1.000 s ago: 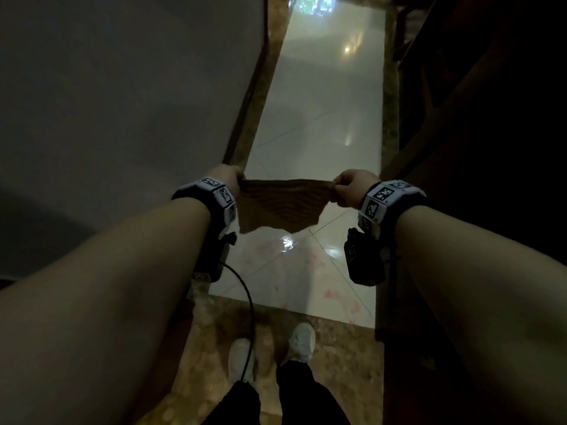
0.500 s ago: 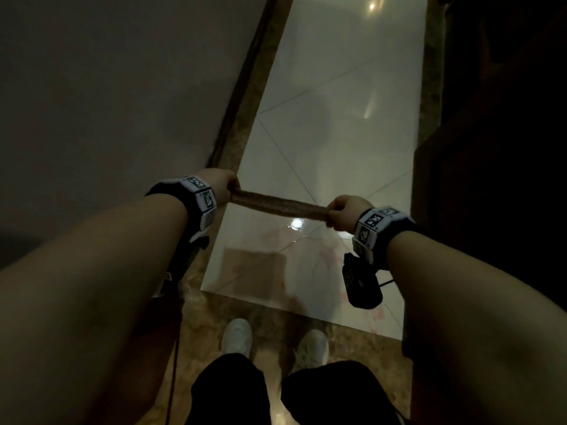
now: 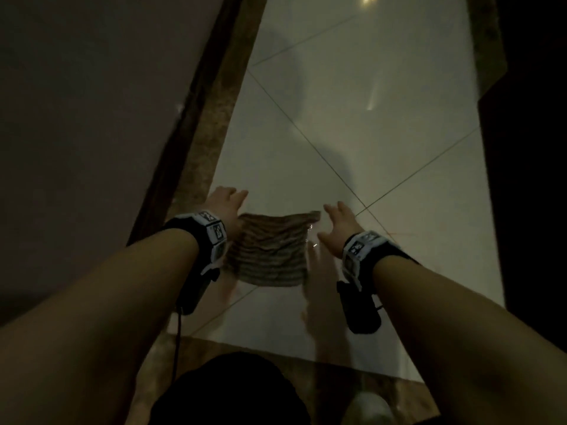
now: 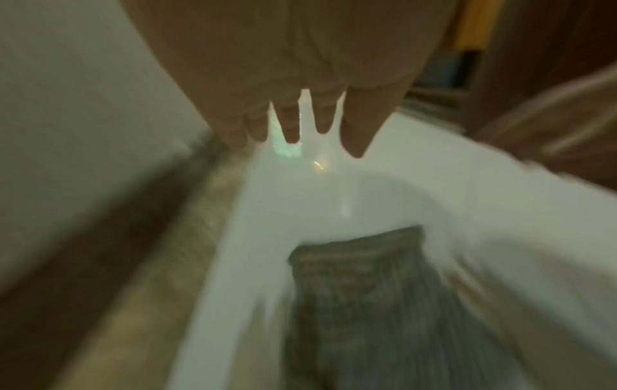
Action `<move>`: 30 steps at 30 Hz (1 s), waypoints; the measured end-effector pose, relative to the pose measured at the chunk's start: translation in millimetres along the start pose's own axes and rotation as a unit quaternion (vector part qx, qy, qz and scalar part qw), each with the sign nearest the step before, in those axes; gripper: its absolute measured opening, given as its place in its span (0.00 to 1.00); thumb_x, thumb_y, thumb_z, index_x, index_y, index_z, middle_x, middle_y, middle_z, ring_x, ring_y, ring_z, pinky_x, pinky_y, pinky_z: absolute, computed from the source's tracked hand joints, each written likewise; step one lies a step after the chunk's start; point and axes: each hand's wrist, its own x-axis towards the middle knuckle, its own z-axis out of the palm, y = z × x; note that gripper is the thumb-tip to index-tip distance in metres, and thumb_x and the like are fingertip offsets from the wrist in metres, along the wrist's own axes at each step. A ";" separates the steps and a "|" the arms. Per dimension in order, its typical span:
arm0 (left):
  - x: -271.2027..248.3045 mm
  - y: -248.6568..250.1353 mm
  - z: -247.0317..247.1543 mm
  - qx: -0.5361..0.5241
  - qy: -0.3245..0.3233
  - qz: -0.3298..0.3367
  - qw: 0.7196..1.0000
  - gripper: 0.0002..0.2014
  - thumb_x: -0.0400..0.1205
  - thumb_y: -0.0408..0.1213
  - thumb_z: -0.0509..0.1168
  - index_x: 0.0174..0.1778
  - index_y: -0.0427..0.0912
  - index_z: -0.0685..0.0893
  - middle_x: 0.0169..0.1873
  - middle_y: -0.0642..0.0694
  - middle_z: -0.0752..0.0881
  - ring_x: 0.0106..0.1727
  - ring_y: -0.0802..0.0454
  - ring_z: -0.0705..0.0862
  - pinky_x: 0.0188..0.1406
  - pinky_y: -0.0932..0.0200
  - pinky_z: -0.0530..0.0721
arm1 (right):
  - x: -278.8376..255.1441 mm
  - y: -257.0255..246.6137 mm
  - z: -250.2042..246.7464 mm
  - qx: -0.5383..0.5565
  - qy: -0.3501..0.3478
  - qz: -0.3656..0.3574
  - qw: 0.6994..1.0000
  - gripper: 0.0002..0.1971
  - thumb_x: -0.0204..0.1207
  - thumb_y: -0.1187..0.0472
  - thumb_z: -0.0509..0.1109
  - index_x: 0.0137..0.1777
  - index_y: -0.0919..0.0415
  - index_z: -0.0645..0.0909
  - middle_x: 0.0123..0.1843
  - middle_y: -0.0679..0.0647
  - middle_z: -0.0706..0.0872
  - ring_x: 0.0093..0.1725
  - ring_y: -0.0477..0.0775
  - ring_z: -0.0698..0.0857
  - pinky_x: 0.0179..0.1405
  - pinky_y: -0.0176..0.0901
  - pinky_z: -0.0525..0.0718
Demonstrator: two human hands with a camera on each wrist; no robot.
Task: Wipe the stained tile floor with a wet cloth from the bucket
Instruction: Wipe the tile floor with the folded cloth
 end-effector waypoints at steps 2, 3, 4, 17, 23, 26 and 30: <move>17.9 1.6 36.7 0.063 -0.033 0.032 0.997 0.37 0.86 0.47 0.57 0.86 0.45 0.44 0.85 0.41 0.45 0.86 0.38 0.45 0.84 0.48 0.51 | 14.6 9.9 30.2 -0.096 -0.057 -0.030 0.993 0.36 0.82 0.51 0.59 0.84 0.51 0.44 0.86 0.58 0.40 0.85 0.62 0.46 0.84 0.49 0.52; 23.8 2.9 52.2 0.095 -0.052 0.047 0.993 0.38 0.86 0.49 0.57 0.86 0.44 0.42 0.85 0.40 0.42 0.86 0.37 0.43 0.84 0.47 0.50 | 19.7 13.8 42.1 -0.144 -0.084 -0.041 0.985 0.38 0.81 0.48 0.59 0.84 0.49 0.41 0.86 0.58 0.37 0.85 0.64 0.42 0.85 0.53 0.49; 27.0 5.3 65.5 0.117 -0.073 0.056 0.989 0.39 0.86 0.50 0.56 0.85 0.43 0.40 0.85 0.40 0.40 0.86 0.36 0.41 0.84 0.47 0.48 | 23.3 16.4 52.5 -0.190 -0.103 -0.051 0.975 0.39 0.81 0.46 0.58 0.84 0.48 0.38 0.86 0.58 0.35 0.85 0.66 0.39 0.84 0.55 0.47; 89.3 9.3 138.7 0.110 -0.128 0.068 0.983 0.52 0.80 0.62 0.59 0.84 0.39 0.32 0.83 0.38 0.31 0.85 0.38 0.36 0.85 0.46 0.42 | 92.7 11.9 132.8 -0.232 -0.140 -0.135 0.953 0.47 0.75 0.34 0.60 0.83 0.45 0.32 0.84 0.57 0.28 0.83 0.64 0.31 0.82 0.58 0.37; 111.7 2.3 151.2 0.099 -0.106 0.052 0.988 0.68 0.64 0.75 0.65 0.70 0.43 0.17 0.74 0.43 0.19 0.83 0.34 0.30 0.82 0.38 0.33 | 113.1 26.8 141.0 -0.239 -0.129 -0.117 0.955 0.56 0.66 0.26 0.62 0.81 0.44 0.29 0.83 0.56 0.25 0.82 0.64 0.27 0.77 0.58 0.26; 127.6 -4.1 144.5 0.087 -0.101 0.048 0.990 0.75 0.58 0.77 0.67 0.69 0.44 0.10 0.70 0.44 0.18 0.82 0.33 0.29 0.81 0.37 0.32 | 131.3 21.3 133.7 -0.231 -0.118 -0.112 0.959 0.61 0.60 0.26 0.67 0.81 0.44 0.29 0.83 0.57 0.25 0.81 0.66 0.27 0.72 0.57 0.22; 147.6 -17.1 130.0 0.082 -0.095 0.032 0.992 0.71 0.58 0.77 0.67 0.66 0.46 0.15 0.68 0.45 0.17 0.82 0.32 0.28 0.80 0.37 0.28 | 160.4 5.0 124.3 -0.231 -0.111 -0.120 0.959 0.63 0.58 0.25 0.69 0.81 0.44 0.29 0.83 0.58 0.24 0.81 0.66 0.27 0.73 0.59 0.23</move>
